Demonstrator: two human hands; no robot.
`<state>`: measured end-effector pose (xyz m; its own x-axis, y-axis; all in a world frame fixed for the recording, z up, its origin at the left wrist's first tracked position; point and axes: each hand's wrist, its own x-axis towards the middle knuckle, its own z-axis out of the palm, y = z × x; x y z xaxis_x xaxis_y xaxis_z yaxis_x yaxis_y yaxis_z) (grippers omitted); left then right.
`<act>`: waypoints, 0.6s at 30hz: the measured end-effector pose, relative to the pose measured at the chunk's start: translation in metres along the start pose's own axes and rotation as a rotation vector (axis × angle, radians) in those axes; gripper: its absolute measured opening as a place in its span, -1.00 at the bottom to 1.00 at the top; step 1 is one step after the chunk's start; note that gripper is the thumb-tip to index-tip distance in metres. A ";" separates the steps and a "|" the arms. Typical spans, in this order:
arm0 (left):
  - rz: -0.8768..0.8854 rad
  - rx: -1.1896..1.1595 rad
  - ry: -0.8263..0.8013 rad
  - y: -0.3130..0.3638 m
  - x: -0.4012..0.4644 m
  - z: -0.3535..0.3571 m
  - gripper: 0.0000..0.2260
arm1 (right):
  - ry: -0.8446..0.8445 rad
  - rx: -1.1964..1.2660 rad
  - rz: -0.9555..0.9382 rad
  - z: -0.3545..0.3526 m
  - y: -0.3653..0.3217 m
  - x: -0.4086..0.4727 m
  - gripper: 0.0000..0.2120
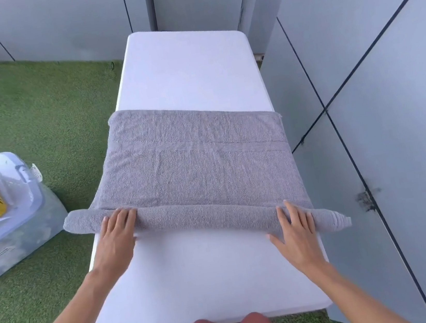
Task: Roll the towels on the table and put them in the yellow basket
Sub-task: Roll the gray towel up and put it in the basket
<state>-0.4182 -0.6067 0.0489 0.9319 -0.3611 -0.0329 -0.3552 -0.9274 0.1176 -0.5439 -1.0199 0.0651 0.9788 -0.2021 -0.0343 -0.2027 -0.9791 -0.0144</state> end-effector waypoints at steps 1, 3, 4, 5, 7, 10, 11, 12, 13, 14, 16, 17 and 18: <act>-0.003 0.000 0.013 -0.001 0.007 -0.001 -0.43 | -0.024 0.015 0.001 0.000 0.000 0.004 -0.44; -0.051 -0.025 -0.013 -0.001 0.020 -0.006 -0.55 | -0.081 0.055 0.004 -0.009 0.002 0.015 -0.52; -0.085 -0.042 -0.048 0.000 0.024 -0.009 -0.58 | -0.131 0.055 -0.006 -0.016 0.004 0.021 -0.56; -0.122 -0.045 -0.095 0.001 0.027 -0.013 -0.61 | -0.207 0.056 -0.036 -0.022 0.008 0.026 -0.58; -0.171 -0.041 -0.253 0.002 0.031 -0.021 -0.69 | -0.409 0.102 -0.080 -0.036 0.020 0.036 -0.58; -0.190 -0.128 -0.490 -0.002 0.039 -0.036 -0.81 | -0.698 0.334 -0.021 -0.049 0.031 0.053 -0.61; -0.223 -0.194 -0.515 -0.004 0.043 -0.039 -0.78 | -0.702 0.405 0.025 -0.049 0.033 0.058 -0.60; -0.273 -0.286 -0.507 -0.007 0.047 -0.041 -0.71 | -0.640 0.475 0.067 -0.046 0.033 0.061 -0.57; -0.323 -0.381 -0.470 -0.009 0.050 -0.042 -0.64 | -0.516 0.505 0.095 -0.042 0.032 0.061 -0.56; -0.343 -0.447 -0.395 -0.009 0.050 -0.044 -0.60 | -0.356 0.483 0.112 -0.037 0.030 0.058 -0.58; -0.282 -0.419 -0.146 -0.006 0.040 -0.044 -0.63 | -0.058 0.344 0.138 -0.031 0.023 0.047 -0.69; -0.220 -0.324 -0.016 -0.002 0.030 -0.041 -0.67 | 0.038 0.264 0.133 -0.026 0.019 0.039 -0.72; -0.149 -0.207 0.085 0.001 0.019 -0.034 -0.71 | 0.096 0.191 0.112 -0.021 0.014 0.033 -0.69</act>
<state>-0.3985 -0.6113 0.0823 0.9788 -0.2043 0.0171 -0.1991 -0.9269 0.3181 -0.5142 -1.0406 0.0851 0.9464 -0.3192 0.0489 -0.3032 -0.9305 -0.2053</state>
